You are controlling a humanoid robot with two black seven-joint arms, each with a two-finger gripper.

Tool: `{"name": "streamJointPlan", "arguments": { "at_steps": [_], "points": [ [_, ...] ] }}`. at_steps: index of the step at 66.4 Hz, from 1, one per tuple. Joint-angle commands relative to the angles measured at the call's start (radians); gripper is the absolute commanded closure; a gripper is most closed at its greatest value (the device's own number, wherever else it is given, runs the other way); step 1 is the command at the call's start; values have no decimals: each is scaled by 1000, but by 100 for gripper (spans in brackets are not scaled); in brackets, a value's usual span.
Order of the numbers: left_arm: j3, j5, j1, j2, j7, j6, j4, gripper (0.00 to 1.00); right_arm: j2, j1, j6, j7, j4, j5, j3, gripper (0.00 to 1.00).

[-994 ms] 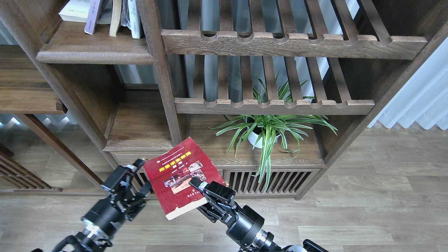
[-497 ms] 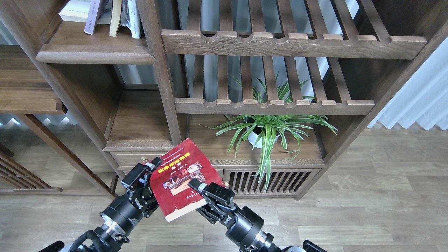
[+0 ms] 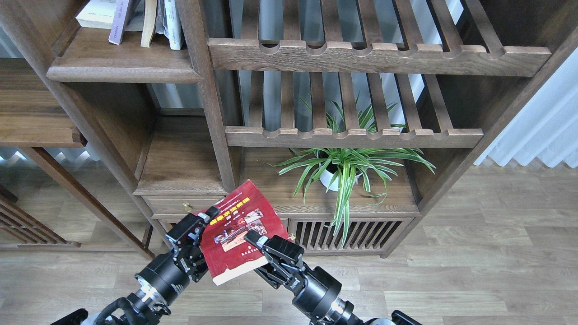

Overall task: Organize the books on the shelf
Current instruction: 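Grasp the red book's edge with the left gripper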

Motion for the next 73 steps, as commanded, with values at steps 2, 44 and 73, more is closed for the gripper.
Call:
{"name": "streamJointPlan", "arguments": {
  "at_steps": [2,44,73],
  "points": [
    [7,-1,-2,8,-3,0,0,35,0,-6,0,0,1,-1,0,90],
    [24,-10,1,11,-8,0,0,97,0,-14,0,0,2,-5,-1,90],
    [-20,87,33,141,-2,0,-3,100,0,-11,0,3,2,-13,16,48]
  ]
}}
